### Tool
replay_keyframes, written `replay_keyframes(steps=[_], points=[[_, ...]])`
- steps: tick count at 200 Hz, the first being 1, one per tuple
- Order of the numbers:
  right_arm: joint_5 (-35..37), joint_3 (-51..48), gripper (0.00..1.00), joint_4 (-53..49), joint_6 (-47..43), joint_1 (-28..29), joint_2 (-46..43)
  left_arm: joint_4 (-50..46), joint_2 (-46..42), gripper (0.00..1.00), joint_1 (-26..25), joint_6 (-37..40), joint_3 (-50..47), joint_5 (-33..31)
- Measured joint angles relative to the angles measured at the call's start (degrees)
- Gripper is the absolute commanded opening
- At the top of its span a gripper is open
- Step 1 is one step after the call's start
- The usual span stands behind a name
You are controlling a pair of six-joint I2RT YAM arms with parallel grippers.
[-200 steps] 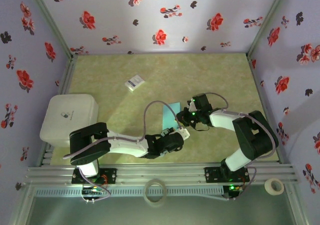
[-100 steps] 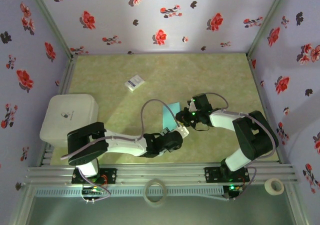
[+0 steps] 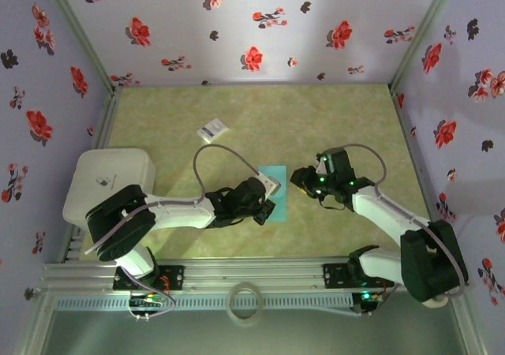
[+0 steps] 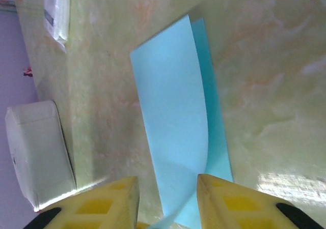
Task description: Fold a paper plane with a square sheet of paper (pick it up from the middle)
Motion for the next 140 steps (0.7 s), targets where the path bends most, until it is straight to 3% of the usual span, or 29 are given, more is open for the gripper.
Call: replay_keyframes(steps=[23,52,92,140], points=[[-1.1,-4.4,0.12,0.9,2.0,0.5,-0.9,0.9,0.0,0.0,1.4,-2.4,-0.4,3.8],[-1.6,-7.6,0.04,1.0,3.7,4.1,-1.3,2.4,0.0,0.0,2.1,-4.9,-0.6,6.4],[-1.7,-7.8,0.02,4.8,5.8,9.9,1.1,3.9,0.0,0.0,2.3,-7.5,-0.7,7.8],[-1.8,-7.2,0.01,9.4,7.3,12.4,9.4,4.0,0.0,0.0,3.1,-8.9,-0.7,8.2]])
